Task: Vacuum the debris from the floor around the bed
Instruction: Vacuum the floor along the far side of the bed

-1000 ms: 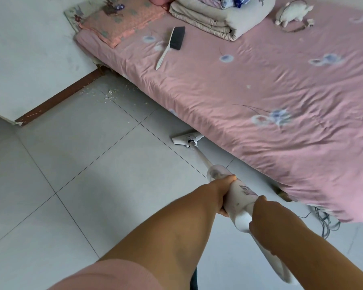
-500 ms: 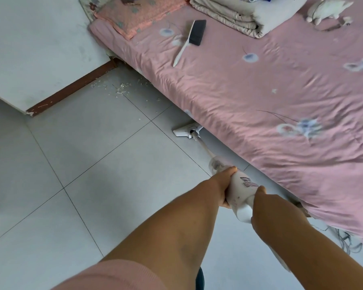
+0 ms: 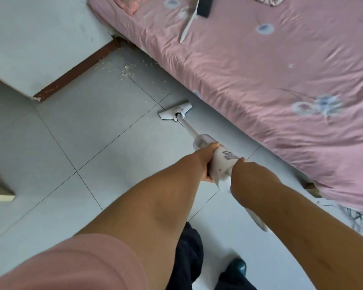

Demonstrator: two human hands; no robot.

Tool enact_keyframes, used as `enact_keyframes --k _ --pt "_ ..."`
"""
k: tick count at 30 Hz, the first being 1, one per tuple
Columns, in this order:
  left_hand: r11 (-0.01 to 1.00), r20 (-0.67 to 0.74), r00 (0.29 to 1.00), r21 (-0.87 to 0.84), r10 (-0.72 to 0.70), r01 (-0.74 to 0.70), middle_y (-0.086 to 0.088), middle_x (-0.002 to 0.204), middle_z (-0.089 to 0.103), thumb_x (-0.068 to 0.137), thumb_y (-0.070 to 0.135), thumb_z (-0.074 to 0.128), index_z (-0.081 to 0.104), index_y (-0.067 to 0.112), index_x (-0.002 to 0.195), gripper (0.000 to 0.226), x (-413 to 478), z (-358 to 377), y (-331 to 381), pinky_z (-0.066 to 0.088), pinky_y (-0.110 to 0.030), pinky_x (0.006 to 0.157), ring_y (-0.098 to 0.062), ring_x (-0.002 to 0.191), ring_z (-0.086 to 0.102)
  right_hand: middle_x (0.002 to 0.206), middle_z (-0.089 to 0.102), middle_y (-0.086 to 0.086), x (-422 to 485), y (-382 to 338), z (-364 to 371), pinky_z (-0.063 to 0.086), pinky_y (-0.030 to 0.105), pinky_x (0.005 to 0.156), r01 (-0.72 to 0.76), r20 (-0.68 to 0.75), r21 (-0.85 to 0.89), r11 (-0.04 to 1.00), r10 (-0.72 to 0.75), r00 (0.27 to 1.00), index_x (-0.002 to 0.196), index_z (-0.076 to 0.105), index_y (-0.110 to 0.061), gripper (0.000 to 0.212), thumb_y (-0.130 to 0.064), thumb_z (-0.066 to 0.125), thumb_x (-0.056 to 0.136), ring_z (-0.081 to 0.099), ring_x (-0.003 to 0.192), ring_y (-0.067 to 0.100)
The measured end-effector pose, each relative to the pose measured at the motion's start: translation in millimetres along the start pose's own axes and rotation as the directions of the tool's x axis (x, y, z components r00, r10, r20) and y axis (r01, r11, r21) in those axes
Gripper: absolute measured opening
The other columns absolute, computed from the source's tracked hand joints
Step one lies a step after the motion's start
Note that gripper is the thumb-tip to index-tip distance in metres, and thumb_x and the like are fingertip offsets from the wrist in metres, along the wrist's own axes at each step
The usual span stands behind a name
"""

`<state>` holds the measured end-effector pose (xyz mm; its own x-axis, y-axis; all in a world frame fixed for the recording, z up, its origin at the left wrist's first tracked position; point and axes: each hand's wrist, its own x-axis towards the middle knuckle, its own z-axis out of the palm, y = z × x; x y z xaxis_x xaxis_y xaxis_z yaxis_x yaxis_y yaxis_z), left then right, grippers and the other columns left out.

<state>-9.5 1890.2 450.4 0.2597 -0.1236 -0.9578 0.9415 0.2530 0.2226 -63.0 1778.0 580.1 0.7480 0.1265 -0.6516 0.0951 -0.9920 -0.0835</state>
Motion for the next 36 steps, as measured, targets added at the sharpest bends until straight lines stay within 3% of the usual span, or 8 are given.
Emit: enact_keyframes --k 3,6,7,15,20,24,32,36 --pt "1.000 0.011 1.000 -0.023 0.005 -0.005 -0.013 0.127 0.068 0.089 0.063 0.060 0.060 0.013 0.133 0.066 17.5 -19.1 23.1 0.056 -0.048 0.092 -0.033 0.113 0.066 0.089 0.049 0.010 29.3 -21.4 -6.3 0.042 0.037 0.069 -0.044 0.000 0.023 0.999 0.044 0.999 0.128 0.038 0.004 0.038 -0.014 0.041 0.095 0.052 0.082 0.027" --pt "0.999 0.027 1.000 -0.035 0.006 -0.005 -0.015 0.127 0.068 0.090 0.062 0.059 0.059 0.013 0.133 0.065 35.5 -49.0 62.8 0.053 -0.052 0.098 -0.034 0.113 0.066 0.138 0.045 0.014 68.9 -55.2 -22.5 0.040 0.040 0.098 -0.155 0.174 0.057 0.986 0.143 0.974 0.151 0.002 -0.002 0.069 -0.019 0.041 0.096 0.046 0.124 0.032" --pt "1.000 0.020 1.000 -0.028 0.013 -0.012 -0.015 0.126 0.068 0.090 0.062 0.059 0.059 0.013 0.133 0.065 40.0 -59.6 75.7 0.053 -0.052 0.098 -0.034 0.113 0.066 0.143 0.041 0.013 80.3 -67.6 -29.1 0.038 0.040 0.100 -0.170 0.192 0.048 0.984 0.158 0.969 0.152 -0.002 -0.007 0.072 -0.020 0.041 0.096 0.042 0.129 0.032" --pt "0.992 -0.024 1.000 0.123 0.018 -0.014 -0.013 0.125 0.068 0.090 0.062 0.060 0.056 0.015 0.135 0.065 52.4 -143.4 167.2 0.056 -0.054 0.092 -0.033 0.109 0.067 0.136 0.046 0.013 147.4 -151.9 -47.7 0.045 0.039 0.089 -0.173 0.130 0.068 0.983 0.163 0.978 0.152 0.000 -0.008 0.077 -0.017 0.048 0.092 0.049 0.122 0.032" --pt "0.987 -0.031 0.999 0.161 0.019 -0.014 -0.010 0.122 0.070 0.090 0.061 0.060 0.058 0.018 0.133 0.061 58.5 -163.9 194.7 0.056 -0.053 0.091 -0.031 0.109 0.068 0.128 0.051 0.010 171.0 -173.8 -49.6 0.040 0.034 0.070 -0.180 0.084 0.067 0.981 0.174 0.981 0.153 -0.002 -0.010 0.078 -0.017 0.048 0.092 0.054 0.113 0.030" --pt "0.983 -0.010 1.000 0.181 0.010 -0.008 -0.010 0.126 0.069 0.090 0.060 0.057 0.058 0.018 0.135 0.062 63.8 -170.4 201.9 0.050 -0.054 0.101 -0.031 0.115 0.066 0.124 0.054 0.009 176.6 -181.0 -46.0 0.040 0.033 0.065 -0.184 0.043 0.064 0.981 0.182 0.982 0.153 -0.002 -0.013 0.078 -0.016 0.046 0.092 0.057 0.107 0.030" --pt "0.979 0.023 0.999 0.202 -0.028 0.022 -0.011 0.126 0.068 0.084 0.066 0.059 0.060 0.020 0.133 0.067 72.7 -180.7 184.3 0.048 -0.058 0.101 -0.033 0.116 0.064 0.123 0.054 0.007 162.4 -182.7 -15.6 0.042 0.031 0.065 -0.190 0.000 0.140 0.972 0.192 0.981 0.152 -0.006 -0.013 0.075 -0.015 0.041 0.094 0.059 0.102 0.028" --pt "0.989 -0.057 0.998 0.150 0.030 -0.022 -0.013 0.100 0.073 0.082 0.075 0.058 0.061 0.014 0.120 0.071 85.8 -185.0 172.8 0.058 -0.052 0.083 -0.030 0.093 0.070 0.121 0.056 0.005 153.7 -183.9 4.9 0.042 0.030 0.065 -0.225 0.002 0.192 0.955 0.229 0.973 0.152 -0.006 -0.017 0.076 -0.015 0.041 0.092 0.060 0.099 0.026"
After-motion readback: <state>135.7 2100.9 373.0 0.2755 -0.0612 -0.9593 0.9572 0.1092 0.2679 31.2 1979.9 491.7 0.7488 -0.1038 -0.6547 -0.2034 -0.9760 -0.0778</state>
